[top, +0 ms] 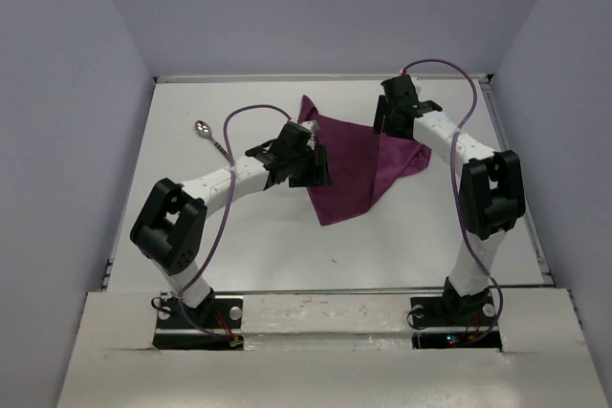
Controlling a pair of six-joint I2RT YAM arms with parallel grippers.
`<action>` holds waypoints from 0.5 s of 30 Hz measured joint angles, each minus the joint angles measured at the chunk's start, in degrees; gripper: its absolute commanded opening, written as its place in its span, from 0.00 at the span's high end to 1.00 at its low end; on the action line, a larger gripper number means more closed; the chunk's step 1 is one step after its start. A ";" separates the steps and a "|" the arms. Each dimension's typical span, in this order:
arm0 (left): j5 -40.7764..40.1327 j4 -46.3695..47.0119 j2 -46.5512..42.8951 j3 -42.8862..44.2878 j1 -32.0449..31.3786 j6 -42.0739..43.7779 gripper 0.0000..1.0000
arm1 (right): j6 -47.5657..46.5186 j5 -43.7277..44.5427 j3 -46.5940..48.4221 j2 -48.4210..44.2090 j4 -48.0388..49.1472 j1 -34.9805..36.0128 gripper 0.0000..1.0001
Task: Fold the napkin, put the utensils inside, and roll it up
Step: Flatten out the napkin at the center of the board.
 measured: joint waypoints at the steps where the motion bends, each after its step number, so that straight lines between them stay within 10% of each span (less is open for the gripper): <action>1: 0.72 0.74 0.28 -0.55 -1.07 -0.28 0.34 | -0.22 0.20 1.66 1.75 -0.24 0.02 0.25; 15: 8.63 10.86 12.96 -0.79 -0.94 -2.45 0.39 | -1.46 2.89 19.80 22.14 -0.61 0.02 0.39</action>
